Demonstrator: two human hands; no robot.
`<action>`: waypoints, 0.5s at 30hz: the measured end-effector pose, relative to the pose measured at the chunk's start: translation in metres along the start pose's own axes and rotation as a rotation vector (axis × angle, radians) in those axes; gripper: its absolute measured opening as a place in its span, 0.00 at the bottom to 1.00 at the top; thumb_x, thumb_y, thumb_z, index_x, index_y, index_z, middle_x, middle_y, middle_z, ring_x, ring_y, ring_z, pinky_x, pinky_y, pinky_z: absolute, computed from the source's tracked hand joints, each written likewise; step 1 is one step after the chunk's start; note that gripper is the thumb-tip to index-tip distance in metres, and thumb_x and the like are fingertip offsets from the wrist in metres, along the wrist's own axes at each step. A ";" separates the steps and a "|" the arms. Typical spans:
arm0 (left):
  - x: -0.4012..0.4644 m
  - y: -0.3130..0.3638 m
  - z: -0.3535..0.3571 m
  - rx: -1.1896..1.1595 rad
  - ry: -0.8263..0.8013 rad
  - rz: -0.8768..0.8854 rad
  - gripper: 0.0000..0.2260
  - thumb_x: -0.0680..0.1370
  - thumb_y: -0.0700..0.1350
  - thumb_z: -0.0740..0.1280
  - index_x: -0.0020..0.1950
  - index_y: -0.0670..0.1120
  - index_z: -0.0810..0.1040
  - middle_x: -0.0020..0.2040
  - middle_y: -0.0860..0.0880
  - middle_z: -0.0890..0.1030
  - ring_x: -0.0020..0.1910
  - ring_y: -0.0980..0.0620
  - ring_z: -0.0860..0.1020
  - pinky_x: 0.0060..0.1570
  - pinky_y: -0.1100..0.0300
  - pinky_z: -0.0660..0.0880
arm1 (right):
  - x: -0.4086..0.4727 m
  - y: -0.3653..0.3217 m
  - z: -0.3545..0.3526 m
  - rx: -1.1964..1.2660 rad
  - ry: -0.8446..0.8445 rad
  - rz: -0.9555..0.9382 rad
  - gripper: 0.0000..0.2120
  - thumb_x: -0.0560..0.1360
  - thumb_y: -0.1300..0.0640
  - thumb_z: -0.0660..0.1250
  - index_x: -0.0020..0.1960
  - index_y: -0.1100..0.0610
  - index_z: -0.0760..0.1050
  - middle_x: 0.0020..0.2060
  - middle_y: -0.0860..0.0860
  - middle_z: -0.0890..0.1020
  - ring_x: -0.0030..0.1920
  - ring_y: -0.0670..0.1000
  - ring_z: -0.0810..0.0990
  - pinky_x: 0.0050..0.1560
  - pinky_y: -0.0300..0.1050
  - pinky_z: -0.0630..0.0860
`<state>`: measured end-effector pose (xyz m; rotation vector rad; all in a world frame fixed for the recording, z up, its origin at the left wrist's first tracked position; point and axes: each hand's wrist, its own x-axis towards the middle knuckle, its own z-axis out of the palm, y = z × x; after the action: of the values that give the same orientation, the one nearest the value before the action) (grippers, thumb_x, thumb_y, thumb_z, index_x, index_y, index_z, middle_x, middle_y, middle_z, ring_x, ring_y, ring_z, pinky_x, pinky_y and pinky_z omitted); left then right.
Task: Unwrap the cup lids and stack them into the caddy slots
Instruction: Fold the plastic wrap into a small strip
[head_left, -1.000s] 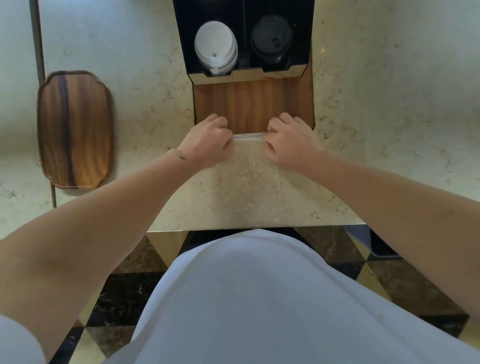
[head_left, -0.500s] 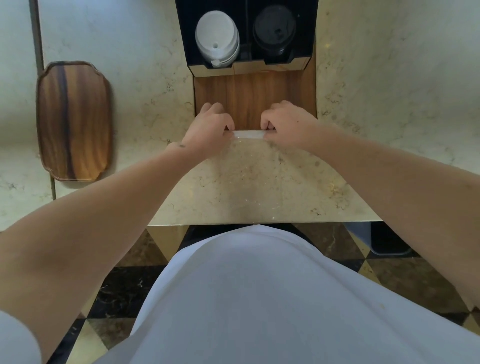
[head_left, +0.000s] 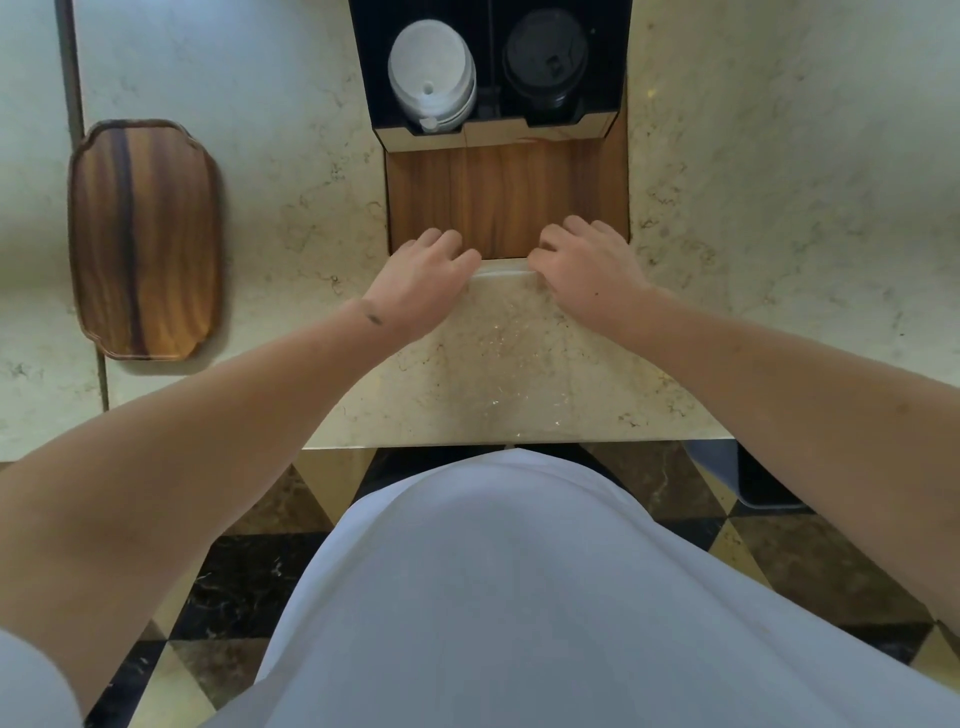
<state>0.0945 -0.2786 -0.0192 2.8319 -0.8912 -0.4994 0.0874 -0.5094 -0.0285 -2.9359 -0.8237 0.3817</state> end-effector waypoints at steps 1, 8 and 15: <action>-0.001 0.000 0.000 0.020 -0.011 0.013 0.06 0.78 0.30 0.63 0.50 0.40 0.75 0.45 0.42 0.74 0.42 0.45 0.68 0.38 0.51 0.67 | -0.005 0.000 0.002 -0.014 0.007 0.000 0.13 0.79 0.64 0.60 0.59 0.59 0.80 0.54 0.55 0.79 0.53 0.58 0.75 0.49 0.53 0.73; -0.013 0.001 0.000 -0.101 0.055 -0.060 0.16 0.85 0.45 0.60 0.46 0.38 0.82 0.42 0.42 0.78 0.44 0.43 0.73 0.46 0.46 0.75 | -0.019 -0.009 -0.004 0.111 0.047 0.121 0.18 0.82 0.53 0.57 0.62 0.56 0.82 0.64 0.56 0.76 0.57 0.59 0.75 0.51 0.56 0.74; 0.007 -0.002 -0.002 -0.279 -0.023 -0.318 0.05 0.77 0.43 0.72 0.50 0.43 0.80 0.47 0.45 0.79 0.46 0.45 0.78 0.43 0.51 0.78 | 0.009 0.003 -0.016 0.307 -0.092 0.121 0.05 0.79 0.56 0.68 0.51 0.56 0.81 0.54 0.52 0.76 0.54 0.54 0.74 0.52 0.53 0.76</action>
<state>0.1014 -0.2808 -0.0193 2.7171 -0.3382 -0.6370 0.1004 -0.5068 -0.0156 -2.7032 -0.5399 0.5977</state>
